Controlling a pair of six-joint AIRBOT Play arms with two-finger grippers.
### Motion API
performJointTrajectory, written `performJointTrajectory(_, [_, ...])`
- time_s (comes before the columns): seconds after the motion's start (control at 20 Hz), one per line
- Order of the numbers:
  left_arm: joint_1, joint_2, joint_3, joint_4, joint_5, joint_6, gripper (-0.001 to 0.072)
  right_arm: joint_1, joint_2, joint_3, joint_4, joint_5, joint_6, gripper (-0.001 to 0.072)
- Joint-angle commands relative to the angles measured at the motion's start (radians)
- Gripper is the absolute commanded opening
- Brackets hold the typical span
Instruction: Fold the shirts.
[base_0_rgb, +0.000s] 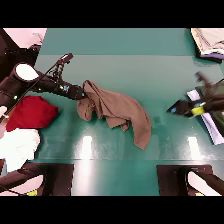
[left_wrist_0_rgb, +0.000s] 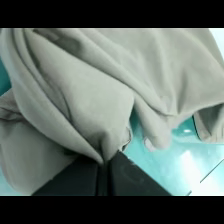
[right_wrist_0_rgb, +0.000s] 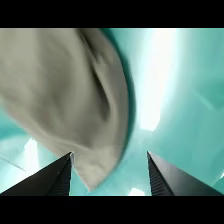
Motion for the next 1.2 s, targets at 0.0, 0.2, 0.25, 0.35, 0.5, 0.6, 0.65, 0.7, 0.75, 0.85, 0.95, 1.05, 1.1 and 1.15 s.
performJointTrajectory(0.0, [0.003, 0.017, 0.011, 0.024, -0.023, 0.0, 0.003, 0.1, -0.098, -0.201, 0.101, -0.175, -0.056, 0.0535])
performJointTrajectory(0.2, [0.003, 0.018, 0.011, 0.024, -0.037, 0.0, 0.0031, 0.222, -0.254, -0.135, 0.176, -0.292, -0.076, 0.0522])
performJointTrajectory(0.25, [0.003, 0.018, 0.011, 0.025, -0.047, 0.0, 0.0031, 0.245, -0.285, -0.105, 0.175, -0.3, -0.076, 0.0479])
performJointTrajectory(0.35, [0.003, 0.018, 0.011, 0.025, -0.066, 0.0, 0.0031, 0.276, -0.336, -0.039, 0.172, -0.318, -0.076, 0.0366])
performJointTrajectory(0.5, [0.003, 0.019, 0.011, 0.063, -0.099, -0.003, 0.003, 0.274, -0.352, 0.028, 0.158, -0.331, -0.076, 0.0017])
performJointTrajectory(0.6, [0.003, 0.023, 0.043, 0.157, -0.141, -0.027, 0.003, 0.24, -0.315, 0.094, 0.098, -0.296, -0.067, 0.0016])
performJointTrajectory(0.65, [0.003, 0.023, 0.089, 0.224, -0.185, -0.027, 0.003, 0.209, -0.276, 0.14, 0.058, -0.275, -0.049, 0.0015])
performJointTrajectory(0.7, [0.003, 0.023, 0.147, 0.277, -0.232, -0.026, 0.003, 0.175, -0.232, 0.188, 0.018, -0.258, -0.029, 0.0015])
performJointTrajectory(0.75, [0.003, 0.023, 0.224, 0.325, -0.276, -0.026, 0.003, 0.136, -0.183, 0.243, -0.021, -0.243, -0.015, 0.0015])
performJointTrajectory(0.85, [0.003, 0.023, 0.387, 0.398, -0.32, -0.026, 0.003, 0.051, -0.087, 0.367, -0.068, -0.225, -0.011, 0.0015])
performJointTrajectory(0.95, [0.003, 0.023, 0.57, 0.409, -0.322, -0.026, 0.0031, -0.036, -0.004, 0.494, -0.07, -0.211, -0.011, 0.0014])
performJointTrajectory(1.05, [0.003, 0.023, 0.737, 0.404, -0.33, -0.026, 0.0031, -0.096, 0.058, 0.603, -0.07, -0.187, -0.012, 0.0015])
performJointTrajectory(1.1, [0.003, 0.023, 0.812, 0.402, -0.336, -0.026, 0.0031, -0.118, 0.081, 0.649, -0.07, -0.172, -0.013, 0.0015])
performJointTrajectory(1.15, [0.003, 0.023, 0.888, 0.398, -0.344, -0.026, 0.0031, -0.134, 0.104, 0.691, -0.07, -0.158, -0.013, 0.0015])
